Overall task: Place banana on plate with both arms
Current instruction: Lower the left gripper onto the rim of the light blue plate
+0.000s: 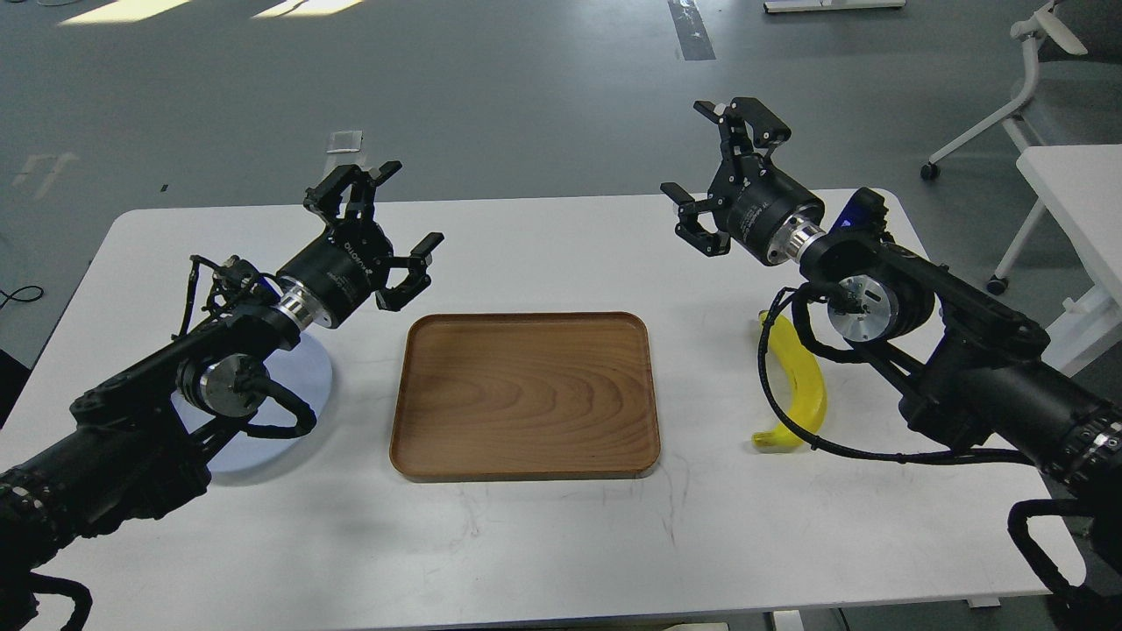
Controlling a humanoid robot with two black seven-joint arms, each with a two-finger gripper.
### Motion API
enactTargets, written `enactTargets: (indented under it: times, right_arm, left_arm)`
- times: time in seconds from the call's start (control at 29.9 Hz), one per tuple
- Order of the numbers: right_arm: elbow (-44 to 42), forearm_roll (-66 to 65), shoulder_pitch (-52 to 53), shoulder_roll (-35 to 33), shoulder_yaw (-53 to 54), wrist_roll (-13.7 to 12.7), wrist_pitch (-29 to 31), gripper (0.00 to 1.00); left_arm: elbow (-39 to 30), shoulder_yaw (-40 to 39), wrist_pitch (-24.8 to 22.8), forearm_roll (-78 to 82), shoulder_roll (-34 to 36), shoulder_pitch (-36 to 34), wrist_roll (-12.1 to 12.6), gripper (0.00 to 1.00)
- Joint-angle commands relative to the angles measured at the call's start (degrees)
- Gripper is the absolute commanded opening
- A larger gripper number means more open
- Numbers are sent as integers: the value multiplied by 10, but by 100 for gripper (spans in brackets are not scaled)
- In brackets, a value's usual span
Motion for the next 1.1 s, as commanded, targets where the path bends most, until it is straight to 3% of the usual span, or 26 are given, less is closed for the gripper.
enactTargets:
  times: [0.0,1.07]
  right_arm:
    - [0,-1,1,1,0,1,0,100]
    - [0,-9,5,2,-25,1,0,100]
  left_arm:
    - [0,1,-1,1,4,0,1,98]
    - [-1,2,12,5,4,4,2,98]
